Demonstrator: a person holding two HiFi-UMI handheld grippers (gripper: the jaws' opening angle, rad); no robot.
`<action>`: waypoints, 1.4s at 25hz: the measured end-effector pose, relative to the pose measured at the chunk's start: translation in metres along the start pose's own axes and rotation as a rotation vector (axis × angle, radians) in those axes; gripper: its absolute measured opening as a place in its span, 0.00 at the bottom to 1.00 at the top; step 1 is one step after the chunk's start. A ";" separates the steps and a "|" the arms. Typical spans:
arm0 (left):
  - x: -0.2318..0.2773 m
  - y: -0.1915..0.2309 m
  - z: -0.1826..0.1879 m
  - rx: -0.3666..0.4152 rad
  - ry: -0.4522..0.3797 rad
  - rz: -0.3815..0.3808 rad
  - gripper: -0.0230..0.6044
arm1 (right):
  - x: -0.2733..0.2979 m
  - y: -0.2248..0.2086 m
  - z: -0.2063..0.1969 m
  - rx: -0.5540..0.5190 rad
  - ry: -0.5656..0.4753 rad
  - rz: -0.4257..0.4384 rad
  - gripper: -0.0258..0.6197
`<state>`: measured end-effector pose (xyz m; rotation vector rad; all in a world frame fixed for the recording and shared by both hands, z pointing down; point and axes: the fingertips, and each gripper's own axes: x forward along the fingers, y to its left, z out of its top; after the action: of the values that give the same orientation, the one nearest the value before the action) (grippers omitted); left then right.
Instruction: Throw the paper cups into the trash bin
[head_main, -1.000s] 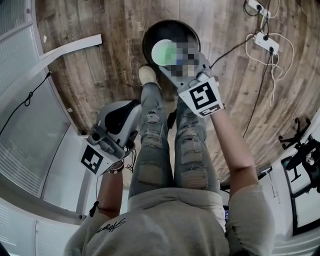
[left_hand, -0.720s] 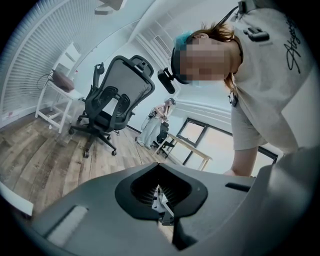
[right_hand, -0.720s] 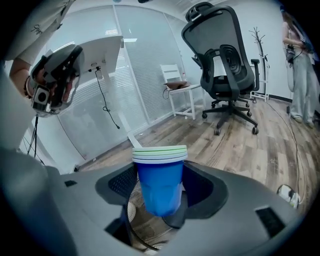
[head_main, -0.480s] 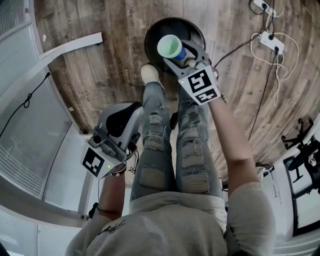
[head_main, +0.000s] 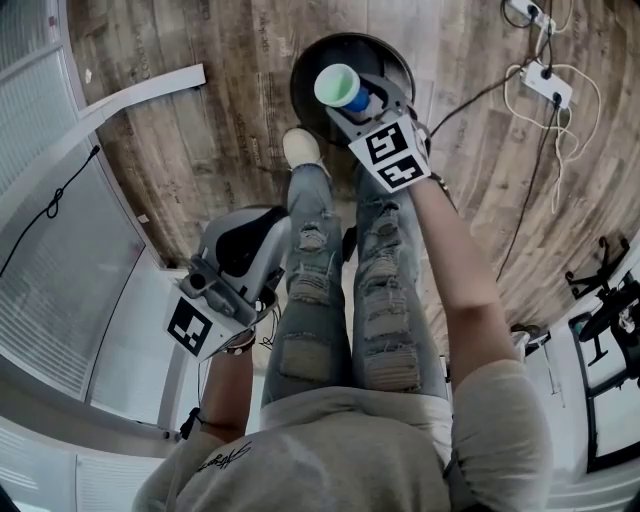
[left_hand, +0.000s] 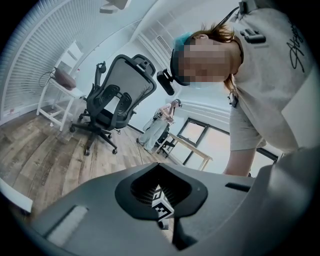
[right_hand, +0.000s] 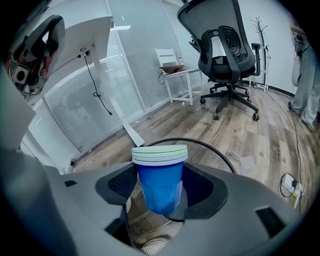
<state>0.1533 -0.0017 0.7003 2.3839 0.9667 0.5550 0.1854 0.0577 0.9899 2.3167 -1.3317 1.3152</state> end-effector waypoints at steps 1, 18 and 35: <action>0.000 0.000 -0.001 -0.001 0.000 -0.001 0.04 | 0.004 -0.001 -0.005 0.004 0.018 -0.001 0.48; 0.006 -0.001 0.003 0.019 -0.002 -0.012 0.04 | 0.025 -0.008 -0.047 0.098 0.226 -0.012 0.48; 0.019 -0.041 0.031 0.085 0.012 -0.071 0.04 | -0.060 -0.009 0.015 0.104 0.108 -0.041 0.48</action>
<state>0.1612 0.0282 0.6552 2.4125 1.0956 0.5112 0.1884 0.0919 0.9382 2.2885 -1.2046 1.5072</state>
